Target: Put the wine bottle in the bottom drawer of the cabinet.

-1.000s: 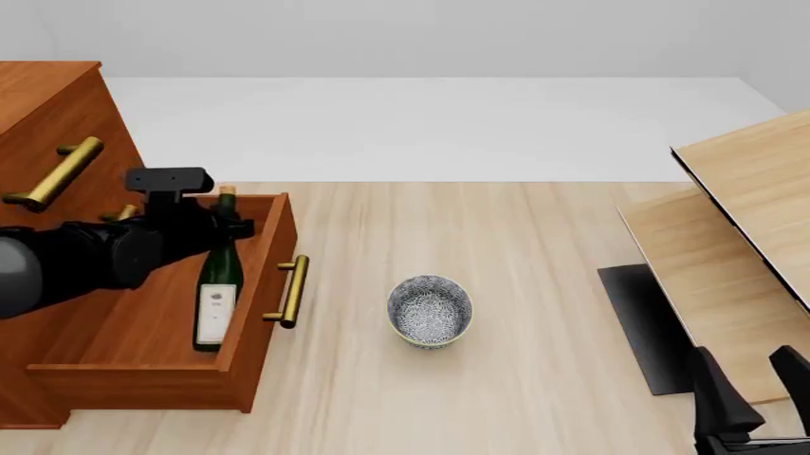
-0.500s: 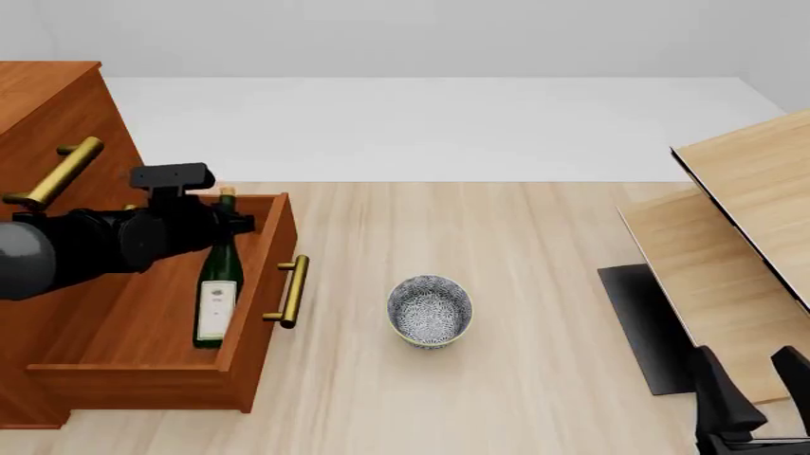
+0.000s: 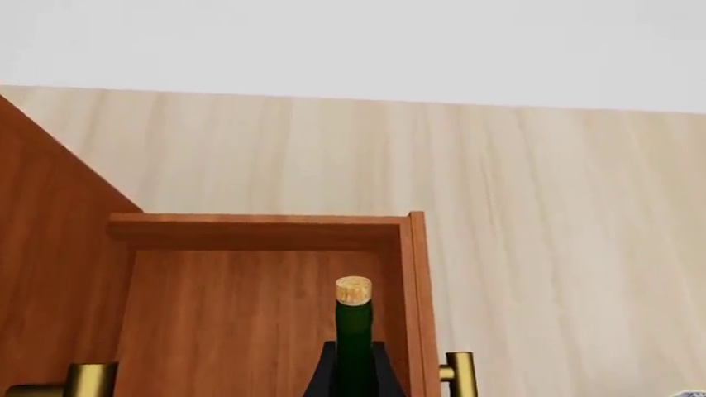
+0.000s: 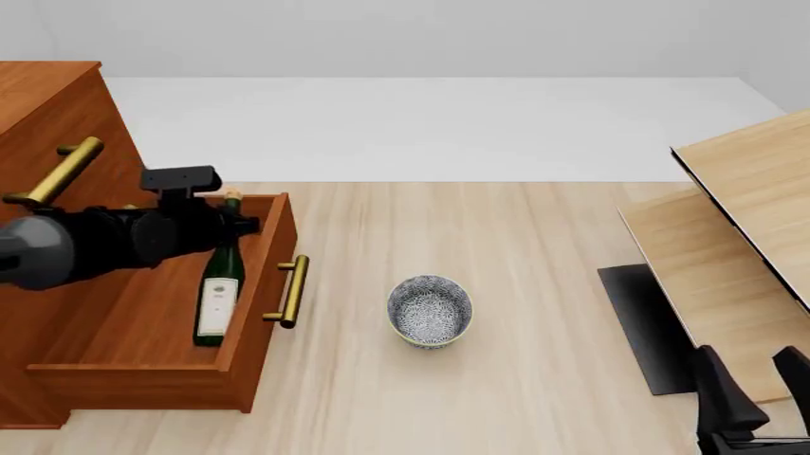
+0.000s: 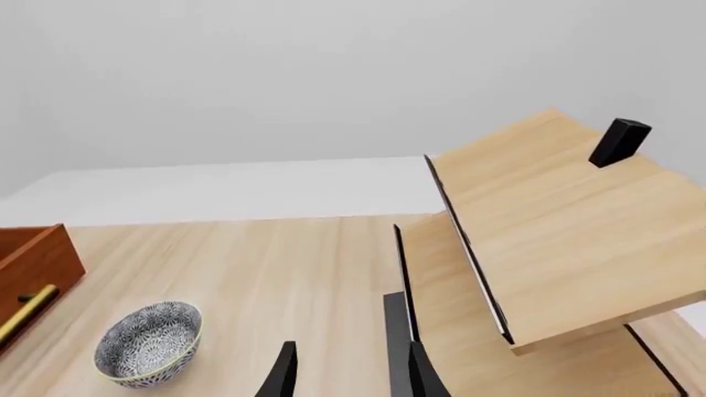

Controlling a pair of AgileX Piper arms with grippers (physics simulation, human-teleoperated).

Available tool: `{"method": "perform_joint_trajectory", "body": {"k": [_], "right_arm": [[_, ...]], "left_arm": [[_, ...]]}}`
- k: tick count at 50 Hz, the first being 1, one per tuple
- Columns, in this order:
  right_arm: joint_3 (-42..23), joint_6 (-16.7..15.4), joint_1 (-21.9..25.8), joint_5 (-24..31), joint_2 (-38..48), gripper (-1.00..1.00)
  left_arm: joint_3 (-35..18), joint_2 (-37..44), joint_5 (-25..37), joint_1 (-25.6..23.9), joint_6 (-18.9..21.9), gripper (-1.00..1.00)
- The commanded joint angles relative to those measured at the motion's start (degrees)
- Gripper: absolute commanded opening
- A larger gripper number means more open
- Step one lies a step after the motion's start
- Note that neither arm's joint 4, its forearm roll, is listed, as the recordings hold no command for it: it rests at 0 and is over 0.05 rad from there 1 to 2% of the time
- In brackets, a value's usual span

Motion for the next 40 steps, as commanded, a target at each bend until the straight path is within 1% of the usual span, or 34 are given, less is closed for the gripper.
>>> {"method": "perform_joint_trajectory", "body": {"k": [1,40], "right_arm": [[0.00,0.44,-0.18,-0.05,0.00,1.00],[0.00,0.33,-0.14,-0.14,0.00,1.00]], "left_arm": [[4.45,3.49,1.53,-0.27,0.70,-1.00],[4.34,3.80,1.36,-0.09,0.51,-1.00]]}}
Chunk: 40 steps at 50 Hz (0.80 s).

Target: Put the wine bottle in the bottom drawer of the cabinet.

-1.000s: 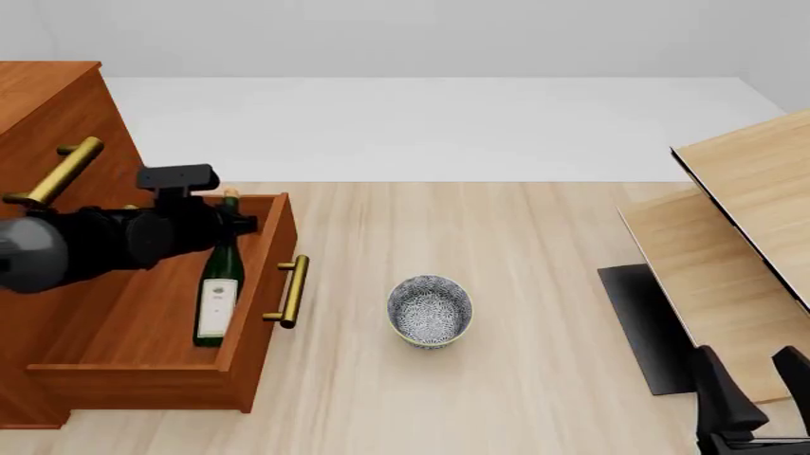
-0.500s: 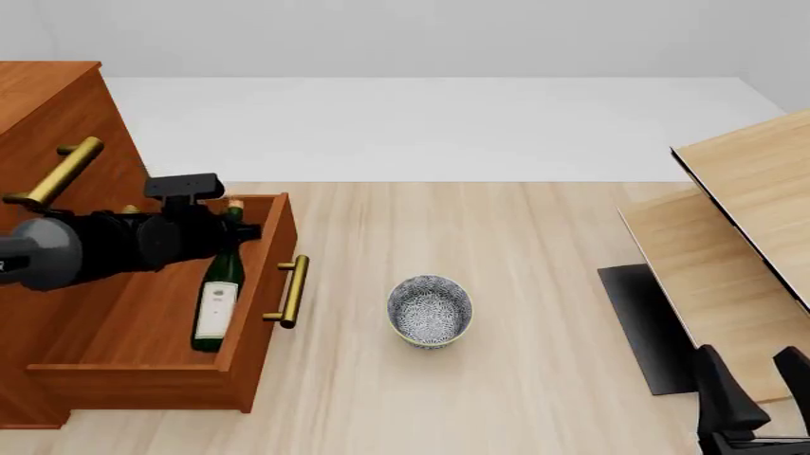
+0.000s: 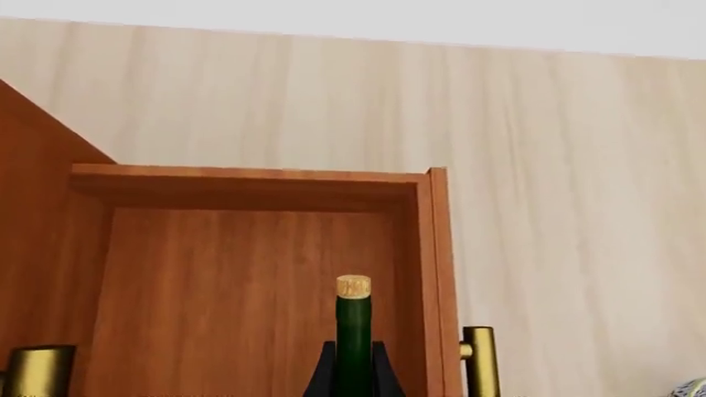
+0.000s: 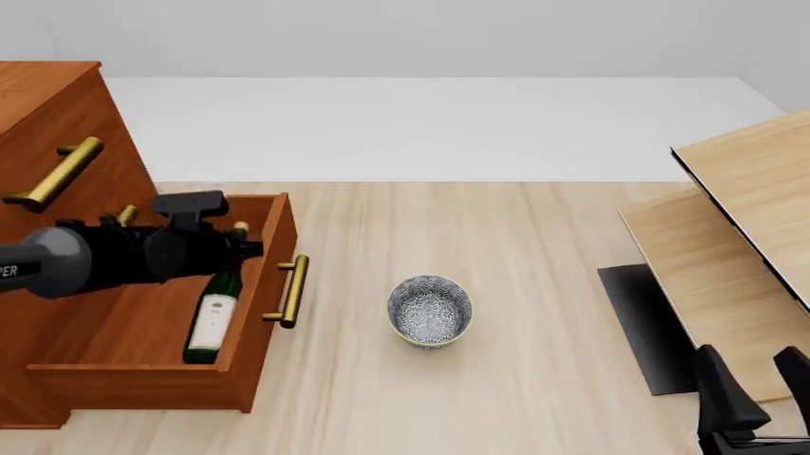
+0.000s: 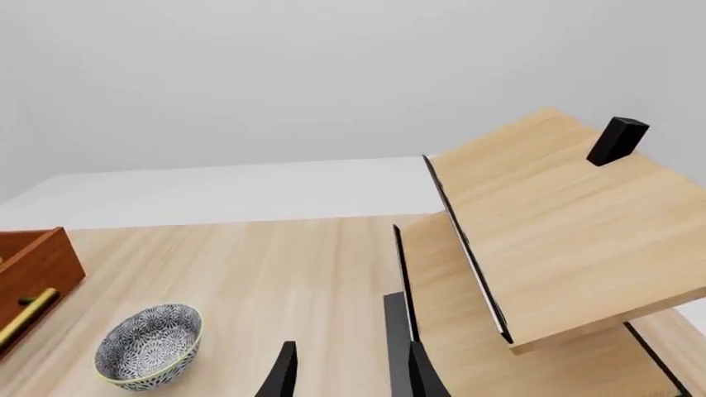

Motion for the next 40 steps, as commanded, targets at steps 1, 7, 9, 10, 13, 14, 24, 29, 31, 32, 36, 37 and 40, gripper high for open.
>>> {"method": "perform_joint_trajectory", "body": {"k": [1,7,9,10,13,14,24,29,31,32,36,37,40], "right_arm": [[0.00,-0.17,0.09,-0.02,0.00,1.00],[0.00,-0.25,0.10,-0.01,0.00,1.00],[0.00,-0.22,0.04,-0.05,0.00,1.00],[0.00,-0.22,0.06,-0.05,0.00,1.00],[0.00,-0.37,0.12,-0.03,0.00,1.00],[0.00,-0.35,0.05,-0.06,0.00,1.00],[0.00,-0.46,0.13,-0.04,0.00,1.00],[0.00,-0.36,0.02,-0.03,0.00,1.00],[0.00,-0.48,0.12,-0.02,0.00,1.00],[0.00,-0.50,0.11,-0.01,0.00,1.00],[0.00,-0.44,0.04,-0.02,0.00,1.00],[0.00,-0.47,0.06,-0.02,0.00,1.00],[0.00,-0.50,0.06,0.00,0.00,1.00]], "left_arm": [[1.91,0.72,0.69,0.18,0.50,-1.00],[1.88,0.53,0.81,0.19,0.64,-1.00],[1.84,0.52,0.82,0.21,0.65,-1.00],[1.80,0.54,0.83,0.25,0.76,-1.00],[1.72,0.50,0.75,0.59,1.24,-1.00],[1.70,0.40,0.79,0.49,0.77,-1.00],[1.67,0.06,0.84,0.95,0.88,-1.00],[1.66,0.05,0.95,0.78,0.77,-1.00],[1.64,-0.07,1.02,0.77,0.68,-1.00],[1.67,-0.11,1.01,0.76,0.81,1.00],[1.54,-0.28,1.09,1.02,1.02,1.00],[1.58,-0.29,1.11,0.93,1.04,1.00],[1.61,-0.28,1.21,0.81,1.10,1.00]]}}
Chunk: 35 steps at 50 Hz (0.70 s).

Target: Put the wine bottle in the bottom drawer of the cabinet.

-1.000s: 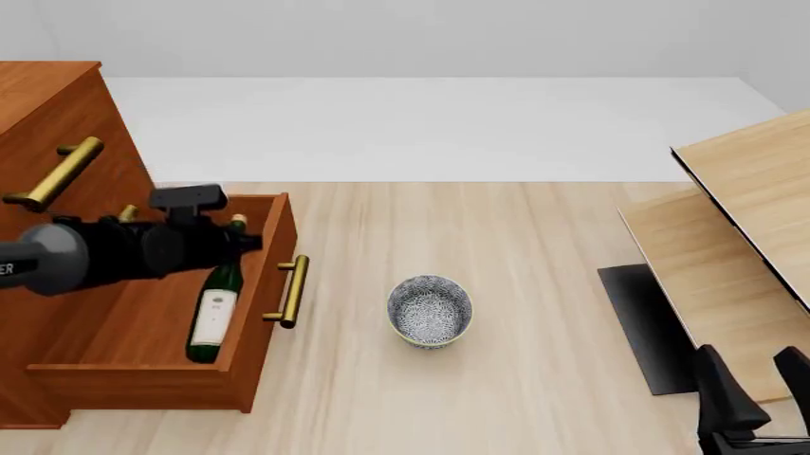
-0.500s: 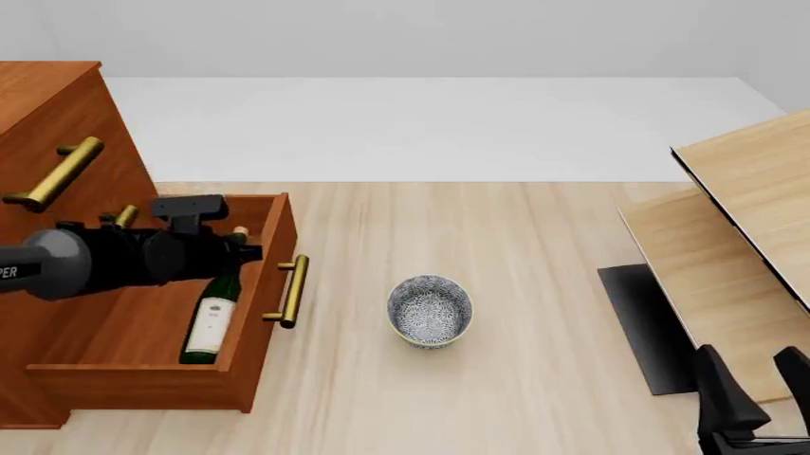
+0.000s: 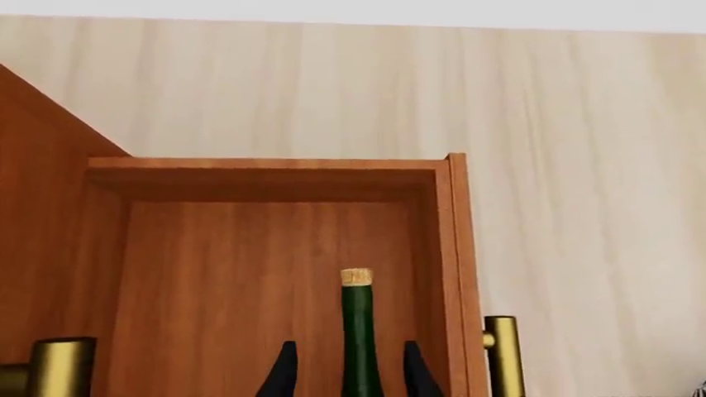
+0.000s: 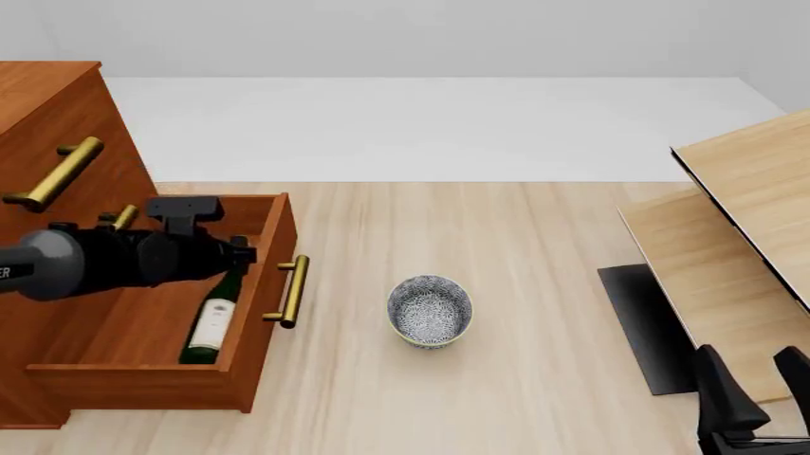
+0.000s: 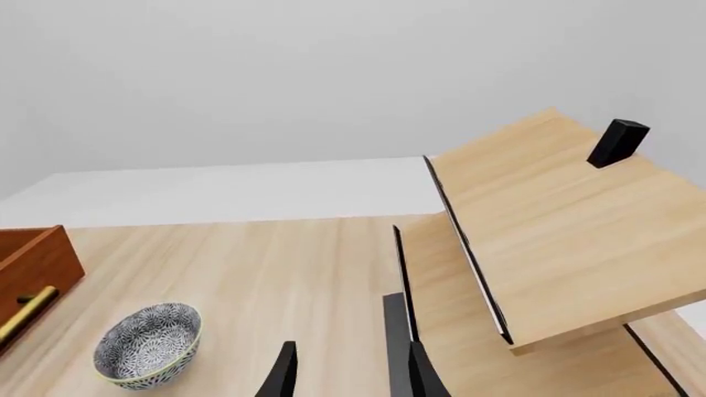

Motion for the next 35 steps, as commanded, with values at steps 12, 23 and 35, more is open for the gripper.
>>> {"method": "perform_joint_trajectory", "body": {"k": [12,23,35], "right_arm": [[0.00,-0.19,0.02,0.03,0.00,1.00],[0.00,-0.22,0.03,0.04,0.00,1.00],[0.00,-1.34,0.69,0.19,0.01,1.00]], "left_arm": [[0.56,-0.43,0.72,-0.36,1.00,1.00],[-0.80,-2.27,3.09,-0.64,0.91,1.00],[-3.59,-8.23,8.98,-0.34,1.34,1.00]]}}
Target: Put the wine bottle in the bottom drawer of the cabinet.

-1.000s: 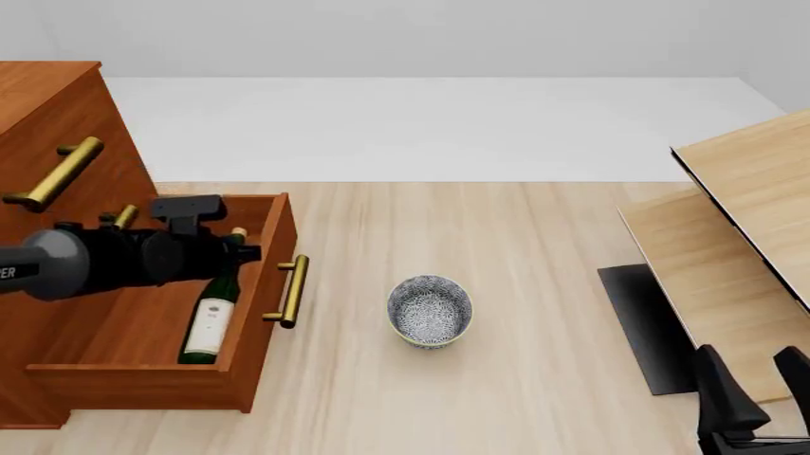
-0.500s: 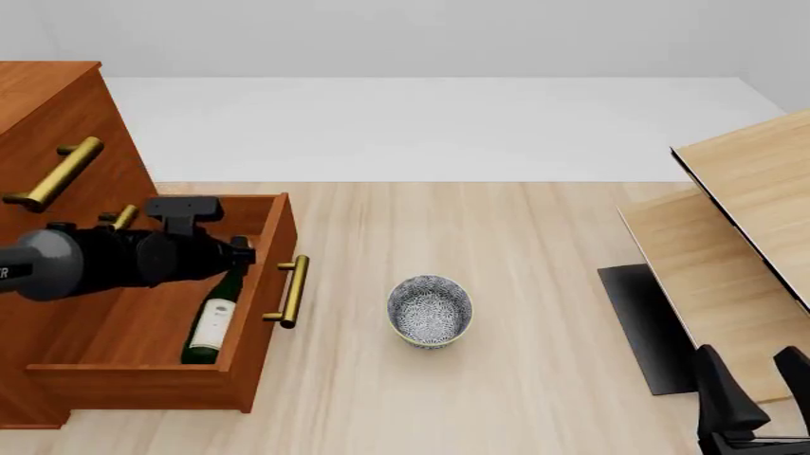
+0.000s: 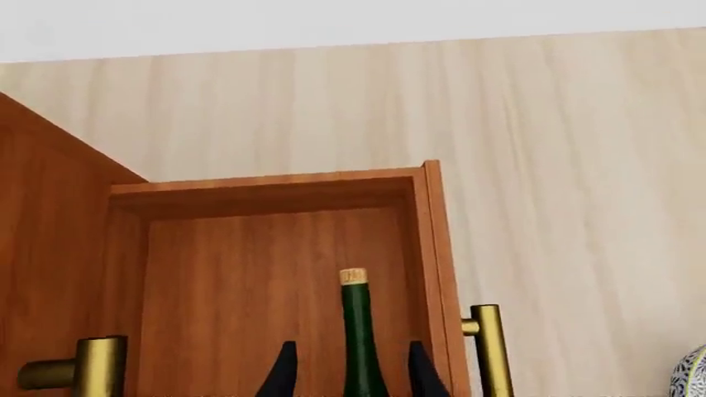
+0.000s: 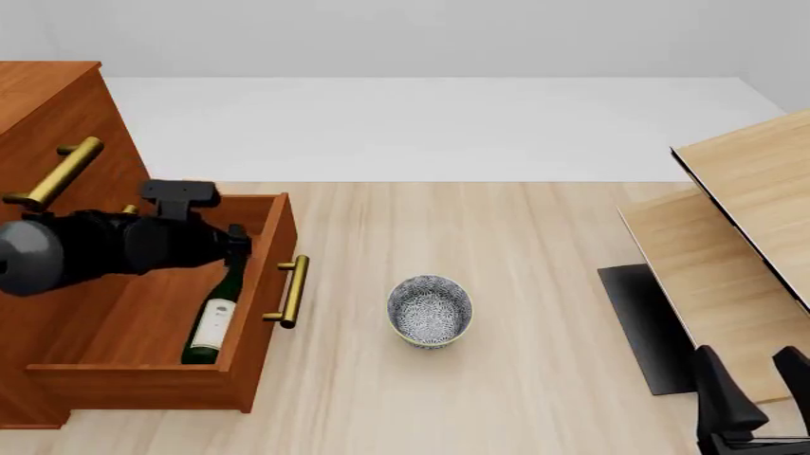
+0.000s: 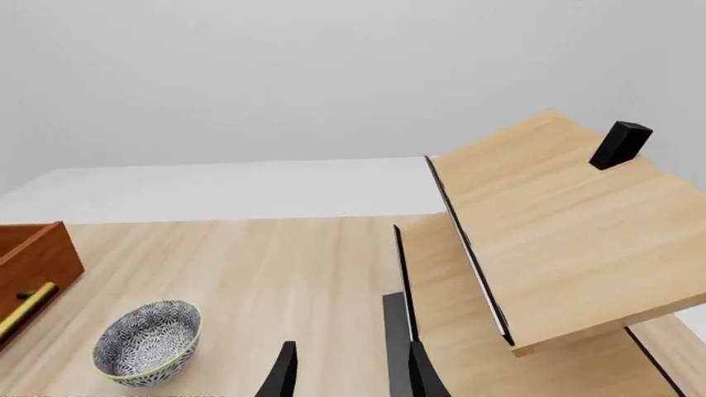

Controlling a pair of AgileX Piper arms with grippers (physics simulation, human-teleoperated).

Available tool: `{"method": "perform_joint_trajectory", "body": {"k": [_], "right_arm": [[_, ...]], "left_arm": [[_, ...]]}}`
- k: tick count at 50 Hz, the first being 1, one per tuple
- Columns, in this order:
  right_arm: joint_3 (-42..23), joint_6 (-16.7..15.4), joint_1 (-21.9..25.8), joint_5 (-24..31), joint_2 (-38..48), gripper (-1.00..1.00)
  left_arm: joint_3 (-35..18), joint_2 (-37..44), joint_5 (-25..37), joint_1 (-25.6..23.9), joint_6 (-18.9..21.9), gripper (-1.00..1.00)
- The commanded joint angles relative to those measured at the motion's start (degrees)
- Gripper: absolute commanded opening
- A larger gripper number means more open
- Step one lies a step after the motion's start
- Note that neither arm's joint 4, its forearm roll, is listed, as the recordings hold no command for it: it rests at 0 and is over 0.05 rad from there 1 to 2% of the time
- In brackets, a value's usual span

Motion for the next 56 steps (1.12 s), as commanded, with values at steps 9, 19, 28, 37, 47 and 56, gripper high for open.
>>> {"method": "perform_joint_trajectory", "body": {"k": [9,19,28,37,47,56], "right_arm": [[0.00,-1.96,0.88,0.21,0.00,1.00],[0.00,-2.88,1.35,0.40,0.00,1.00],[0.00,-3.46,1.69,0.44,0.00,1.00],[0.00,-3.88,1.84,0.37,-0.01,1.00],[0.00,-4.97,2.52,0.26,-0.01,1.00],[-0.01,-5.07,2.74,0.14,-0.01,1.00]], "left_arm": [[-3.07,-9.62,8.65,0.43,0.77,1.00],[-5.10,-16.30,14.47,-0.43,0.40,1.00],[-6.86,-22.66,19.90,-1.11,0.66,1.00],[-11.44,-31.20,28.01,-2.67,0.14,1.00],[-13.72,-39.44,34.66,-4.71,0.58,1.00],[-18.70,-45.86,40.75,-5.03,-0.73,1.00]]}}
